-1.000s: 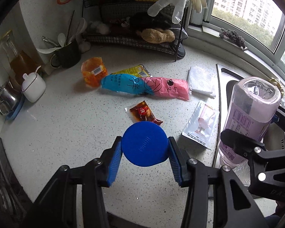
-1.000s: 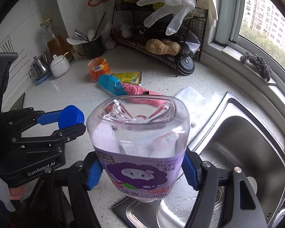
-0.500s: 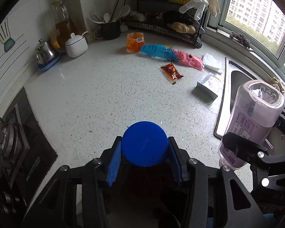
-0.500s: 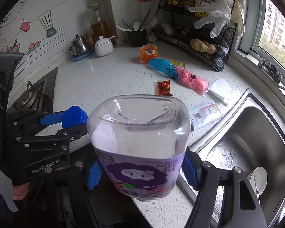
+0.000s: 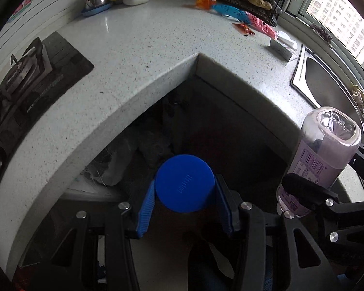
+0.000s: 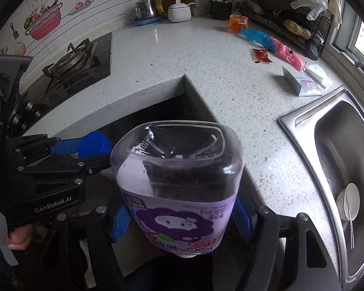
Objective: Collect trash
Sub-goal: 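Carry the bottle cap and juice bottle down toward the red bin, then open the left gripper over the red bin while the right gripper releases the bottle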
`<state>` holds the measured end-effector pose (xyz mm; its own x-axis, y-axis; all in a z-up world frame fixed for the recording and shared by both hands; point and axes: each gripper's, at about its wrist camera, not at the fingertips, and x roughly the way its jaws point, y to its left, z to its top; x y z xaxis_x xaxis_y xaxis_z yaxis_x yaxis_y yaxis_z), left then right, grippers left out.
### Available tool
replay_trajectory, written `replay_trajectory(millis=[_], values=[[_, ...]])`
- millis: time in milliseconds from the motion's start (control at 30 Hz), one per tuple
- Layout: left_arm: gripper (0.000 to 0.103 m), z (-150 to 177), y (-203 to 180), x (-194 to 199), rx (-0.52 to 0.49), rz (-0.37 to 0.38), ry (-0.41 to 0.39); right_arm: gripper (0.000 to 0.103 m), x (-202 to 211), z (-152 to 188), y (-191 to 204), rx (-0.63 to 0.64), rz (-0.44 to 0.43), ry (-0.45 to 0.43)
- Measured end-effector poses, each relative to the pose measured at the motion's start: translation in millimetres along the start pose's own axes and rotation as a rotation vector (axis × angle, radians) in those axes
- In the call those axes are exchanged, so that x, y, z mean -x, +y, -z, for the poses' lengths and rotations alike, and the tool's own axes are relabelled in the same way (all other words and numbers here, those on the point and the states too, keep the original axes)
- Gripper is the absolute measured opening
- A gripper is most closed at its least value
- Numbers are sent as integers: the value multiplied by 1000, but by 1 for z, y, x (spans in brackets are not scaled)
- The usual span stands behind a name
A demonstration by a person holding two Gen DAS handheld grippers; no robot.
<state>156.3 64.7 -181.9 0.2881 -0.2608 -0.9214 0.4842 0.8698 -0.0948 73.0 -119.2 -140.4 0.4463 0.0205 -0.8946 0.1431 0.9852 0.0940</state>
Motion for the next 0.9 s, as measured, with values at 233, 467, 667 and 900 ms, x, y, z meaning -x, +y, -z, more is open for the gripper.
replay_trajectory(millis=[233, 467, 667, 900], values=[[44, 41, 15, -50, 31, -27, 34, 69, -51, 28, 9, 54, -8, 88], [44, 64, 23, -134, 62, -23, 60, 69, -134, 51, 1, 116, -6, 123], [44, 80, 31, -209, 90, -39, 77, 69, -214, 75, -13, 131, -33, 180], [44, 95, 48, -287, 103, -56, 113, 69, -301, 93, -12, 153, -21, 232]])
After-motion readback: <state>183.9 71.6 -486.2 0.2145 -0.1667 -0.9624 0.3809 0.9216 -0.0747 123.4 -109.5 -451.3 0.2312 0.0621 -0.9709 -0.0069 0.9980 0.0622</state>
